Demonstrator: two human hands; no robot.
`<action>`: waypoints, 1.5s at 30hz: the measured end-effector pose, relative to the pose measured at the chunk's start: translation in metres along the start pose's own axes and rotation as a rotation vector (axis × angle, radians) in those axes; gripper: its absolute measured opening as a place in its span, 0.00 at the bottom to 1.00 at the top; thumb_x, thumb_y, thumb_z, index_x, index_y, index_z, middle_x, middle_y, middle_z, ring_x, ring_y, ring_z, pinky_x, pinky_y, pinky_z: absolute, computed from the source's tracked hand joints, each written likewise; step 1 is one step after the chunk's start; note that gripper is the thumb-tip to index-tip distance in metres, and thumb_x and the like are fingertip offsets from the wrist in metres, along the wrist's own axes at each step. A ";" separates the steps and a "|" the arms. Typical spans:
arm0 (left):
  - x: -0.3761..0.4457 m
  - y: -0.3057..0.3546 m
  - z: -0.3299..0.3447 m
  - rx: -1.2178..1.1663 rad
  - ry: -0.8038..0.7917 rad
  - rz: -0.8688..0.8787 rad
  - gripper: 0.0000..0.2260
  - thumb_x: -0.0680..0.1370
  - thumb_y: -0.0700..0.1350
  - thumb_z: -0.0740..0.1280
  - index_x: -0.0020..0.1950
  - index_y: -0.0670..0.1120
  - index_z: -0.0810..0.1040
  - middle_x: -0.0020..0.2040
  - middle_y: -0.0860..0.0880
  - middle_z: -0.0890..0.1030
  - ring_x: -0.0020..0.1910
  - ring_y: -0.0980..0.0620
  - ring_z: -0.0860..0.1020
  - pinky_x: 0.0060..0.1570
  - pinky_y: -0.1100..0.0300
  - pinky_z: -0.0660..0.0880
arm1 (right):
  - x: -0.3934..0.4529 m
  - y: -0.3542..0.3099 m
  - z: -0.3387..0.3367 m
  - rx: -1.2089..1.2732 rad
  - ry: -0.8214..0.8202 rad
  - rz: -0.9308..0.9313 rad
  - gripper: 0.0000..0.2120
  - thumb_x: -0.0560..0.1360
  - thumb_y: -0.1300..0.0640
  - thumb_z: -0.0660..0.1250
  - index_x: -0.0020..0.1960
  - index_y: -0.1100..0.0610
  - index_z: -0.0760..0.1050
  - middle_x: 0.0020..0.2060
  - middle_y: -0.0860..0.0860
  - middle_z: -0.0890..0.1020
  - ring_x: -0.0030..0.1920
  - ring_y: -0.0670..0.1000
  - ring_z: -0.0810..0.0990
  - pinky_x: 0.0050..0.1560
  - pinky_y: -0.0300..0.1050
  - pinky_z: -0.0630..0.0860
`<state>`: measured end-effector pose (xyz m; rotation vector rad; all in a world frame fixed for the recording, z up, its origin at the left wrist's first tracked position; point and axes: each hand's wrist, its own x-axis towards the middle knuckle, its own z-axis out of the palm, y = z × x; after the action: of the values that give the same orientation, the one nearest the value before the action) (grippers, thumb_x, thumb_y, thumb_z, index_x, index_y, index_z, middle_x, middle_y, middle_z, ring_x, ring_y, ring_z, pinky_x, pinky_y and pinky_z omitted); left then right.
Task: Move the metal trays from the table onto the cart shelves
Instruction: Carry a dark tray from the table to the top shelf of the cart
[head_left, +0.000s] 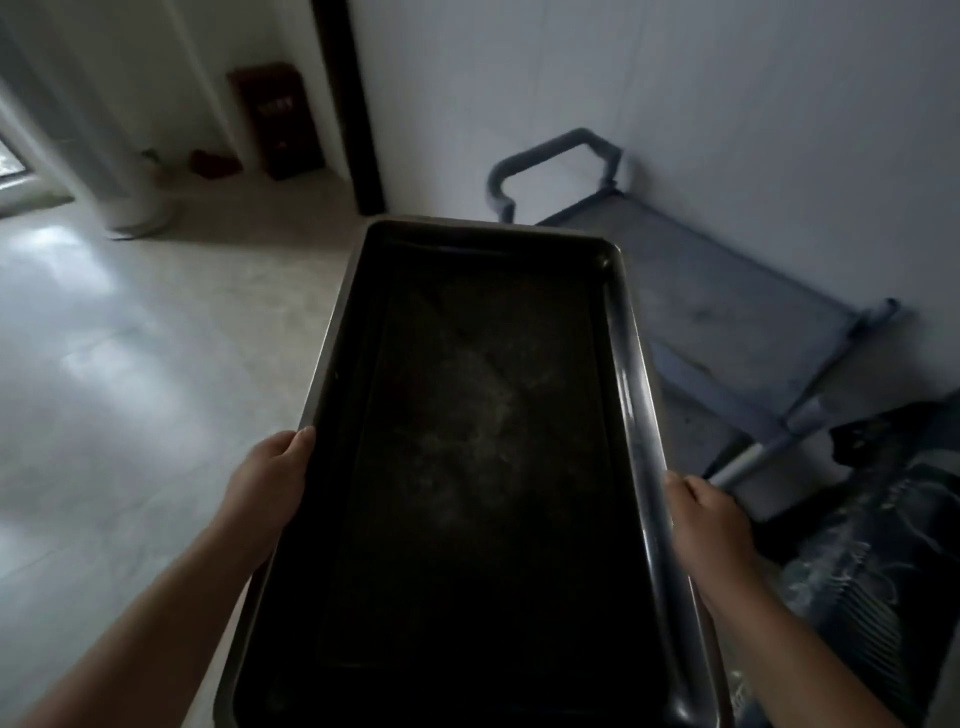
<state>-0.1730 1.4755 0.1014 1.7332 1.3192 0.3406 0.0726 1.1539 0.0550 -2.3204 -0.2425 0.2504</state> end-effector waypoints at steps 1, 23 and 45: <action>0.022 0.013 0.012 -0.001 -0.043 0.026 0.18 0.83 0.53 0.60 0.41 0.44 0.81 0.36 0.42 0.83 0.33 0.45 0.80 0.36 0.54 0.73 | 0.010 0.000 -0.002 -0.009 0.037 0.033 0.19 0.80 0.50 0.60 0.33 0.57 0.71 0.28 0.50 0.75 0.32 0.54 0.73 0.35 0.50 0.65; 0.262 0.216 0.201 0.120 -0.453 0.141 0.17 0.81 0.52 0.60 0.44 0.44 0.83 0.40 0.41 0.84 0.41 0.42 0.82 0.42 0.49 0.79 | 0.229 -0.013 -0.024 -0.024 0.293 0.333 0.22 0.79 0.47 0.60 0.31 0.60 0.71 0.27 0.54 0.75 0.32 0.55 0.74 0.32 0.46 0.66; 0.215 0.255 0.378 -0.101 -0.027 -0.264 0.18 0.83 0.52 0.57 0.42 0.45 0.80 0.41 0.41 0.82 0.43 0.42 0.81 0.39 0.52 0.77 | 0.560 0.041 -0.054 -0.238 -0.207 -0.002 0.20 0.79 0.51 0.60 0.38 0.67 0.74 0.33 0.62 0.76 0.34 0.56 0.72 0.33 0.49 0.64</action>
<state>0.3255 1.4741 0.0286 1.4540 1.4649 0.2279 0.6291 1.2288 0.0032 -2.5302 -0.3955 0.4847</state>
